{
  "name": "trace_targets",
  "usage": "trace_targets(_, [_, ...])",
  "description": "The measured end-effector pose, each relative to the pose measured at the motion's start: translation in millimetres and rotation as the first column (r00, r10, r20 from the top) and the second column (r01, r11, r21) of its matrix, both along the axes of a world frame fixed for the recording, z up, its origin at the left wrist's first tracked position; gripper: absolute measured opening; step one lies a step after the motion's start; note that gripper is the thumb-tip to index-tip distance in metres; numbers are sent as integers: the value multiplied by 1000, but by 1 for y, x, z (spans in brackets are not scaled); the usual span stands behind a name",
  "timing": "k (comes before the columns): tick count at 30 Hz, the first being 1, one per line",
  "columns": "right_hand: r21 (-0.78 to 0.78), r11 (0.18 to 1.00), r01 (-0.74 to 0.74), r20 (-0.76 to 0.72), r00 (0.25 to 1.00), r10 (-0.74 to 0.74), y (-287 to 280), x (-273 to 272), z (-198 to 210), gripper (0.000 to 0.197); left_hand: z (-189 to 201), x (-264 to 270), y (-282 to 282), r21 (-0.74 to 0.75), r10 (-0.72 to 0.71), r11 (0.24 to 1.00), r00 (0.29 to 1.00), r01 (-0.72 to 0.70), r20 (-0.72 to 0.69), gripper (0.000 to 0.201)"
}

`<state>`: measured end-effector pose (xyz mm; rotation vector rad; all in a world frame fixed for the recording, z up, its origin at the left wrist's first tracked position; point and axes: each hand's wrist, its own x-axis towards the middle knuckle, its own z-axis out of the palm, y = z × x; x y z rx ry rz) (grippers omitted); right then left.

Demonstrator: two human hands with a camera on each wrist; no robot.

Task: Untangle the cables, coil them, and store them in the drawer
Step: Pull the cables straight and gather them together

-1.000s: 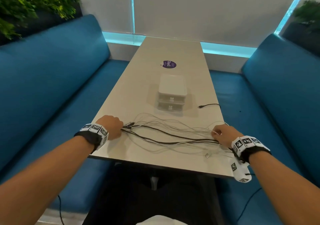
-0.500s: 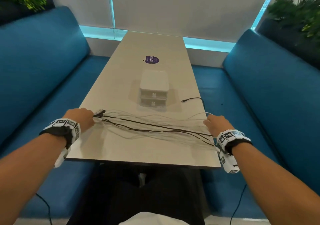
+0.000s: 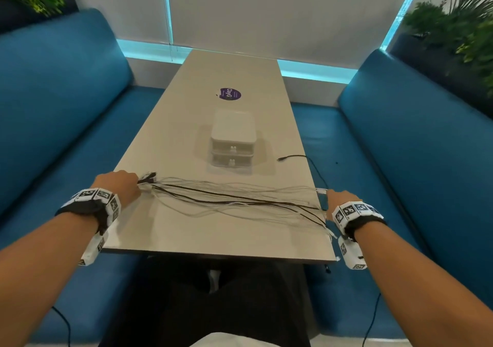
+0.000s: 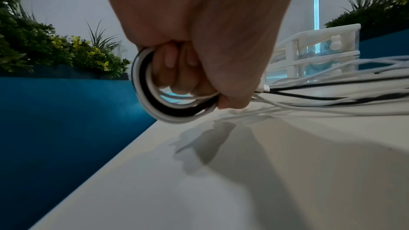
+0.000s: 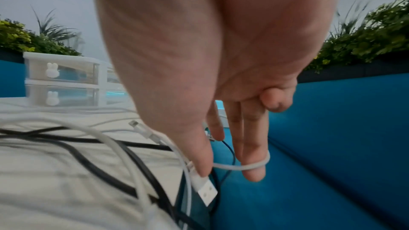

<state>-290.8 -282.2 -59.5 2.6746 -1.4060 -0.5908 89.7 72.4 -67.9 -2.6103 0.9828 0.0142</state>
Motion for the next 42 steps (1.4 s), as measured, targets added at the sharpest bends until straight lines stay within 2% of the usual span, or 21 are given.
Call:
trace_targets(2, [0, 1000, 24, -51, 998, -24, 0, -2, -3, 28, 0, -1, -1, -4, -1, 1000, 1000, 1, -3, 19])
trace_targets(5, [-1, 1000, 0, -160, 987, 0, -3, -4, -9, 14, -1, -1, -3, -21, 4, 1000, 1000, -4, -5, 20])
trace_targets(7, [-11, 1000, -12, -169, 986, 10, -9, -9, -12, 12, 0, 1, -2, -24, 9, 1000, 1000, -9, 4, 20])
trace_targets(9, [-12, 1000, 0, -162, 987, -2, -16, -16, -15, 21, 1, 2, 1, -18, 9, 1000, 1000, -9, 13, 20])
trace_targets(11, [-26, 999, 34, -210, 977, -39, -18, -19, -13, 39, 1, 2, 1, -20, 4, 1000, 1000, -4, 20, 20])
trace_targets(13, [-31, 999, 36, -241, 970, -43, -17, -16, -13, 45, 0, 1, 0, -26, 2, 1000, 1000, -2, 21, 20])
trace_targets(15, [68, 998, -3, -155, 988, 14, -17, -13, -15, 46, -1, 1, -2, -29, -3, 1000, 1000, 3, 19, 21])
trace_targets(17, [177, 983, -41, -38, 998, 48, -13, -11, -15, 34, -2, 2, -2, -23, -10, 1000, 1000, 10, 16, 22])
trace_targets(19, [148, 988, -38, -9, 999, 39, -9, -11, -12, 14, -4, 3, -1, -12, -12, 1000, 1000, 12, 6, 23])
trace_targets(22, [68, 998, 8, -53, 999, -5, -8, -12, -11, 17, -7, 5, -1, -9, -13, 1000, 1000, 13, -11, 24])
trace_targets(24, [71, 997, 3, 0, 1000, -3, -6, -12, -7, 15, -6, 5, -2, -17, -11, 1000, 1000, 10, -9, 23])
trace_targets(27, [155, 988, -2, 152, 988, -22, -2, -8, 1, 15, -2, 5, -3, -39, 12, 999, 1000, -12, 3, 20])
trace_targets(31, [259, 966, -4, 420, 901, -109, -1, 3, 6, 38, 3, 7, -6, -91, 46, 995, 999, -45, 1, 19])
trace_targets(34, [234, 970, -62, 602, 793, -94, 4, 11, 9, 41, 4, 5, -8, -107, 49, 993, 999, -49, -1, 20])
trace_targets(38, [40, 999, -12, 690, 723, -19, 11, 27, 12, 34, 4, -1, -12, -136, 22, 990, 999, -25, -23, 22])
trace_targets(41, [1, 1000, -23, 741, 671, 15, 13, 38, 12, 6, 9, -3, -14, -156, -2, 988, 1000, -1, -16, 22])
trace_targets(42, [32, 999, -34, 740, 672, -1, 11, 40, 10, 16, 10, -4, -14, -156, -6, 988, 1000, 4, -18, 22])
